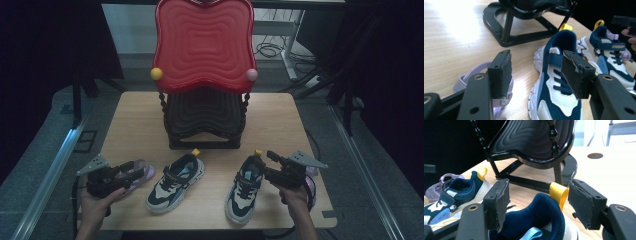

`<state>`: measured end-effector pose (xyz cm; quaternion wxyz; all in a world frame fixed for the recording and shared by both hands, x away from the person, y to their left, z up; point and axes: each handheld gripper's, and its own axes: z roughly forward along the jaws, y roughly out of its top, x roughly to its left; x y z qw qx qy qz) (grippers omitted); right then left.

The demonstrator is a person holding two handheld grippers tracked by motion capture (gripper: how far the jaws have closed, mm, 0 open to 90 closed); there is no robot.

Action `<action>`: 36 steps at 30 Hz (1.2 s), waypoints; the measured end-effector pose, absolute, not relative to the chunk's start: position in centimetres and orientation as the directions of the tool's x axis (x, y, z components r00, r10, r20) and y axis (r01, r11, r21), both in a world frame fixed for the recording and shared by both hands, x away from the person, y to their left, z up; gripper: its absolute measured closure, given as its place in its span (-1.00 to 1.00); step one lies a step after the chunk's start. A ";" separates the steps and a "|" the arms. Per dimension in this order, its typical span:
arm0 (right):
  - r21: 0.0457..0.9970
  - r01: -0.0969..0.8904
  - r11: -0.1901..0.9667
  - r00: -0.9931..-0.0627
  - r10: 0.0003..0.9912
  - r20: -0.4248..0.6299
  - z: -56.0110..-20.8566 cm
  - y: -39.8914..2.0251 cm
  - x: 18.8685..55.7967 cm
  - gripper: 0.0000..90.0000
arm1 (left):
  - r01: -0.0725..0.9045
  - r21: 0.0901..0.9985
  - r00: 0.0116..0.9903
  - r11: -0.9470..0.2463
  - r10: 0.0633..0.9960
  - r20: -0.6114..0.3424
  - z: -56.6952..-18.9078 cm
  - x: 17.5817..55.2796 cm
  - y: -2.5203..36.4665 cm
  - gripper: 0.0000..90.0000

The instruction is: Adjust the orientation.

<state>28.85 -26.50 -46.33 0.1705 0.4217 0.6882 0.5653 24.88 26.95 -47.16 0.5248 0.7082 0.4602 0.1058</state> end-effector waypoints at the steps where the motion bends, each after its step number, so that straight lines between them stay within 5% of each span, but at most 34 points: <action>1: 0.921 0.390 0.006 -0.594 0.766 0.247 -46.3 -26.4 28.9 -0.24 | 0.543 0.840 0.550 -0.028 0.767 -0.330 -47.3 24.9 27.0 -0.08; 17: 0.904 0.428 0.017 -0.566 0.784 0.254 -46.8 -26.2 29.1 -0.27 | 0.539 0.842 0.556 -0.039 0.767 -0.320 -47.1 23.7 27.3 -0.04; 27: 0.902 0.431 0.016 -0.551 0.796 0.249 -47.1 -26.5 29.0 -0.28 | 0.563 0.824 0.566 -0.070 0.759 -0.322 -47.1 23.9 27.6 0.67; 36: 0.902 0.433 0.005 -0.527 0.812 0.248 -47.1 -26.4 28.9 -0.31 | 0.521 0.846 0.576 -0.111 0.777 -0.253 -45.8 22.8 27.7 0.92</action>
